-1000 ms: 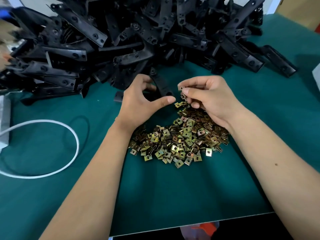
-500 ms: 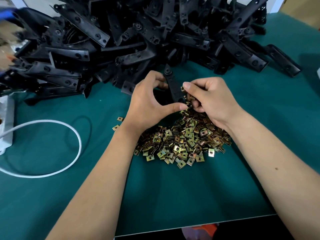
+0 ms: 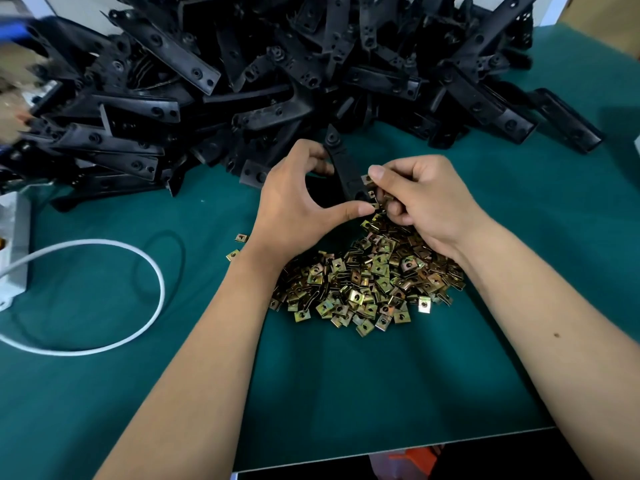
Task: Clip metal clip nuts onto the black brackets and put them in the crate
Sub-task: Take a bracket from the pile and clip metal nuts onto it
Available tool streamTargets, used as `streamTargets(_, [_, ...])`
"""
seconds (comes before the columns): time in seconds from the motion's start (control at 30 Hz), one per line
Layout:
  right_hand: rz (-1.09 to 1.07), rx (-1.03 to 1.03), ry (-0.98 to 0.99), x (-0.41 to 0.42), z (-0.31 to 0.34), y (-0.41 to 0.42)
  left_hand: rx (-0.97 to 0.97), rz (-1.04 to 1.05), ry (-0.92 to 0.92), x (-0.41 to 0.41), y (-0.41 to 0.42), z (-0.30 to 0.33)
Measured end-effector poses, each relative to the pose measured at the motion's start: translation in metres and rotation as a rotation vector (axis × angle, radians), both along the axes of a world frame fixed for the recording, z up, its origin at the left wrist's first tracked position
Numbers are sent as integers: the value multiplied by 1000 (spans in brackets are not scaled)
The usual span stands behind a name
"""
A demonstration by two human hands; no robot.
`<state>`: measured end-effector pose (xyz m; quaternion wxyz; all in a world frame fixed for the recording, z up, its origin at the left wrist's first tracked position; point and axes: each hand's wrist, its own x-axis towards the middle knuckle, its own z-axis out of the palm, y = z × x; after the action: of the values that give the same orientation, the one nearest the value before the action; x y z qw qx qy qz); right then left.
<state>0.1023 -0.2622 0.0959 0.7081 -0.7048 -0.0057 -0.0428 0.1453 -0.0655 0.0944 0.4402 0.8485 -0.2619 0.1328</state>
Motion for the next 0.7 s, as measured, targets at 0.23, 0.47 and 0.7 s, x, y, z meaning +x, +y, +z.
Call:
streamTargets(0.23, [1,3,18,0,0,0,15,14,5,1,1,-2])
streamTargets(0.47, [-28,-38,14,0,-1,2,25,31,29,-1,1,-1])
streamTargets(0.7, [-55,-72,34,1,-3,2,74,16,31,-4,0,1])
